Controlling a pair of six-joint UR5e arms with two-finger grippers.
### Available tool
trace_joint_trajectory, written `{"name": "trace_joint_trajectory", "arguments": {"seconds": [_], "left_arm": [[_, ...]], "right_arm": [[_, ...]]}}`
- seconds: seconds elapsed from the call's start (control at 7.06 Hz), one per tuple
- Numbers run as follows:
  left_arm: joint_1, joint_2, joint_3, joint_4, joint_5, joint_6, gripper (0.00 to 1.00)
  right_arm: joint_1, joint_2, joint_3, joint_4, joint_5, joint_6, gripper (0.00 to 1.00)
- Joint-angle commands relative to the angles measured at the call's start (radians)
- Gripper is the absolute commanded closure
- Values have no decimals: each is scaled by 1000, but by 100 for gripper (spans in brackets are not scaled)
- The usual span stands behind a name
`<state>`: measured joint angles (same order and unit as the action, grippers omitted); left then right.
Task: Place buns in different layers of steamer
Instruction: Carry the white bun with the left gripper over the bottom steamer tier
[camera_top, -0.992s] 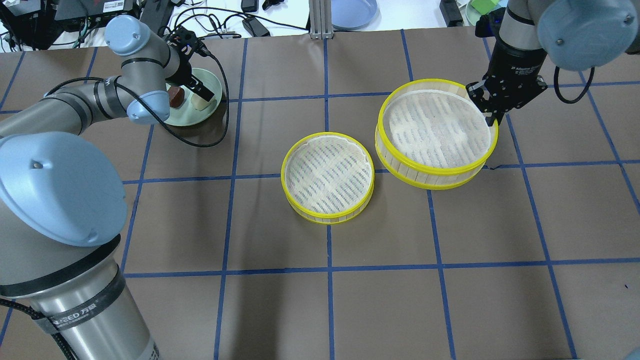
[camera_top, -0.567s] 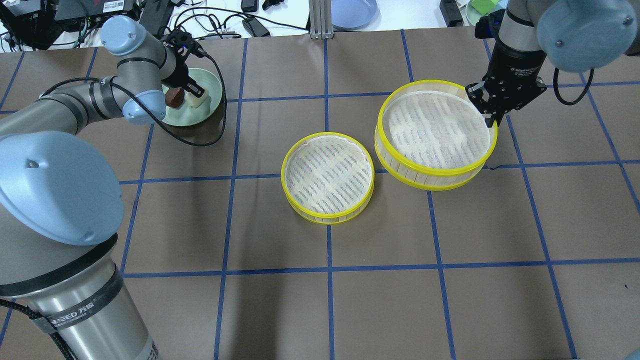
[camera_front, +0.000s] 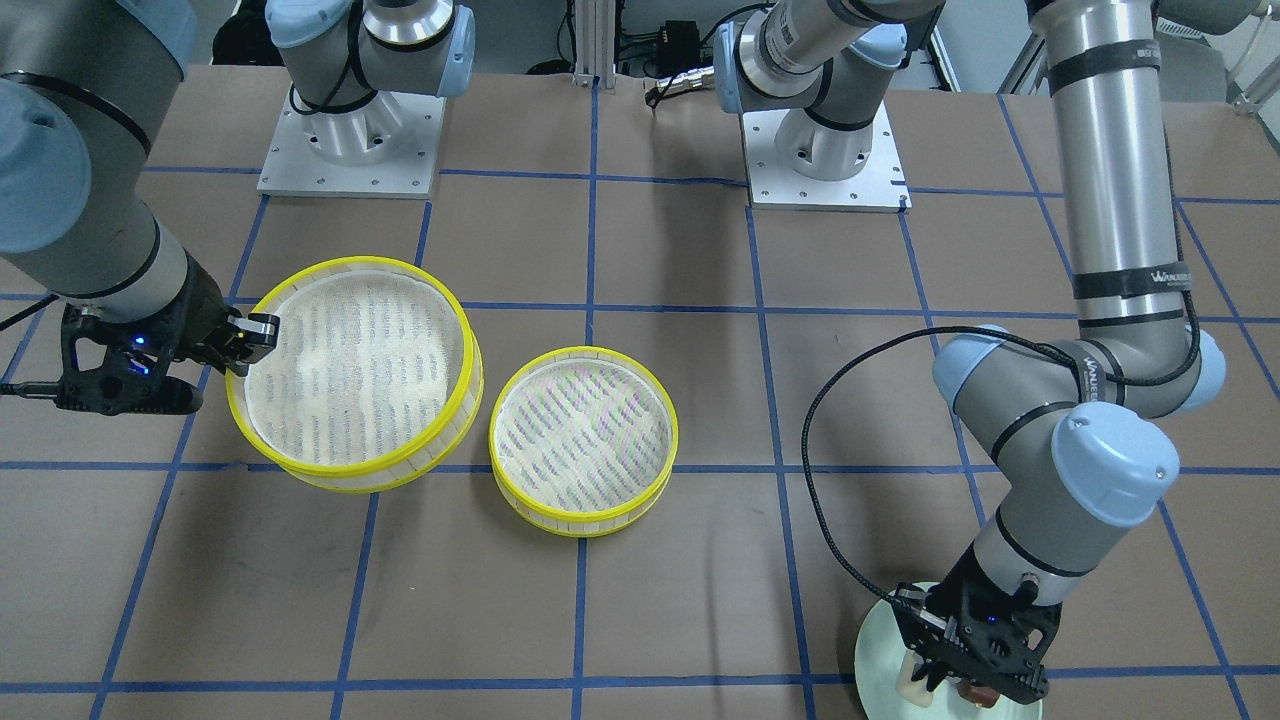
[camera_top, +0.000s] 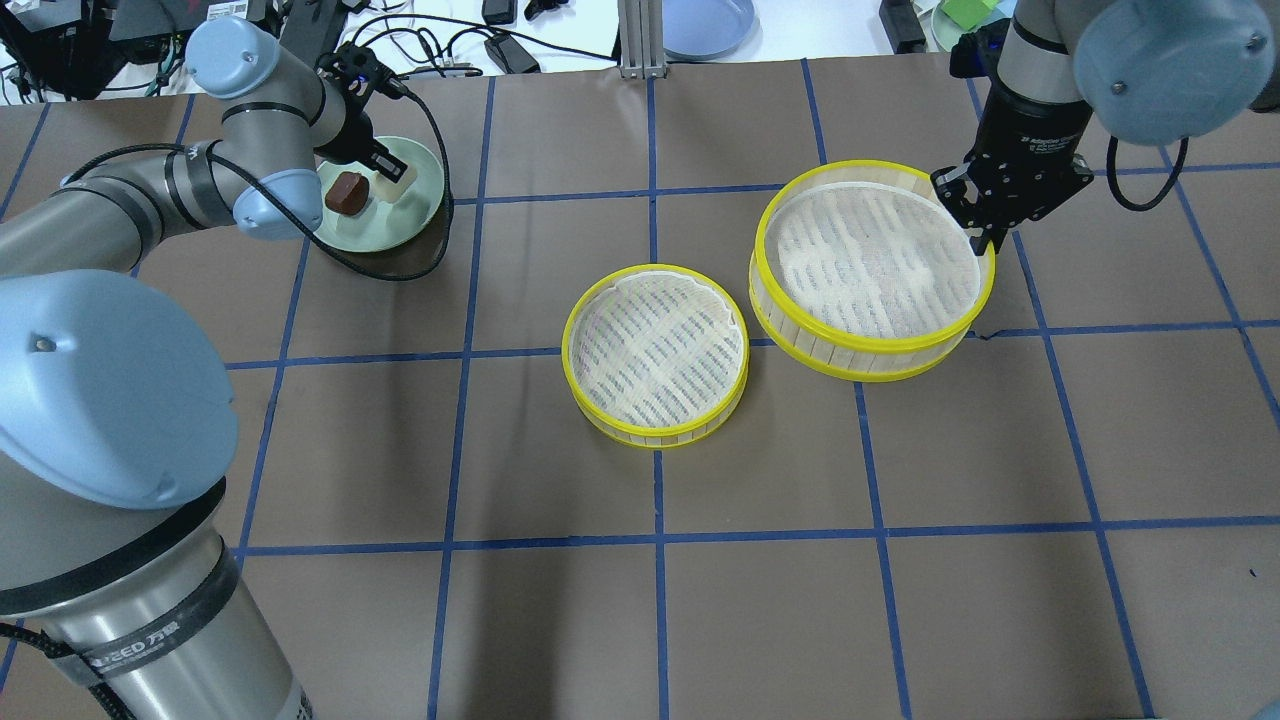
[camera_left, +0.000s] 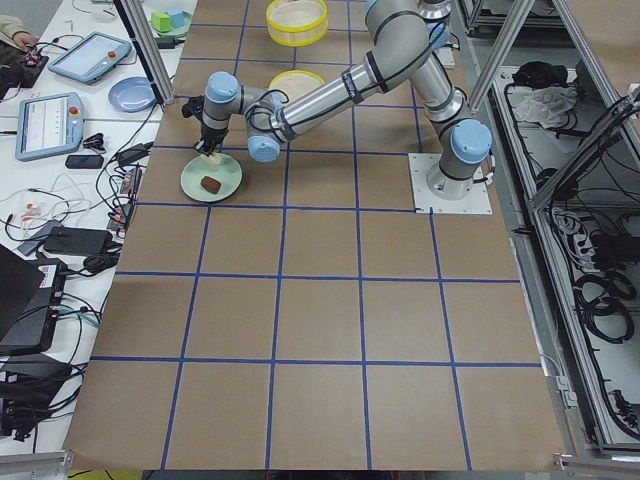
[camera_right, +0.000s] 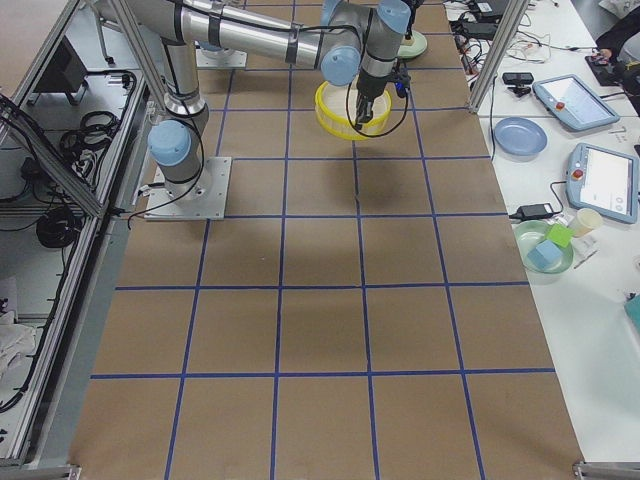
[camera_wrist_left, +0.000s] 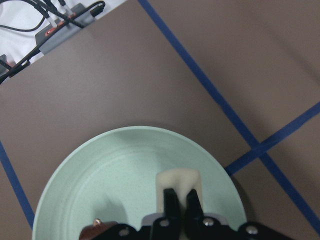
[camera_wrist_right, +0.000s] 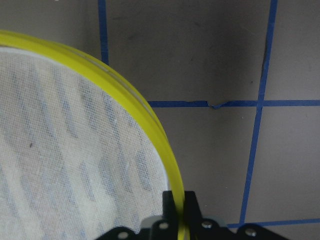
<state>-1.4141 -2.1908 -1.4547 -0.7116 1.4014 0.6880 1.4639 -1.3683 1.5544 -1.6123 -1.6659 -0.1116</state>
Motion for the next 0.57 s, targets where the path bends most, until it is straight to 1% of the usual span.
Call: {"name": "trace_joint_trajectory", "arguments": {"seconds": [0.0,0.14,0.43], "left_arm": [[-84,89,-4,-60,11,-265,100],[-120,121,-4,-80,5,-520,100],[-230,161,-18,-103,1,-764,100]], "right_arm": [[1,0,1,0,0,1,100],[1,0,1,0,0,1,100],[0,0,1,0,0,0,100]]}}
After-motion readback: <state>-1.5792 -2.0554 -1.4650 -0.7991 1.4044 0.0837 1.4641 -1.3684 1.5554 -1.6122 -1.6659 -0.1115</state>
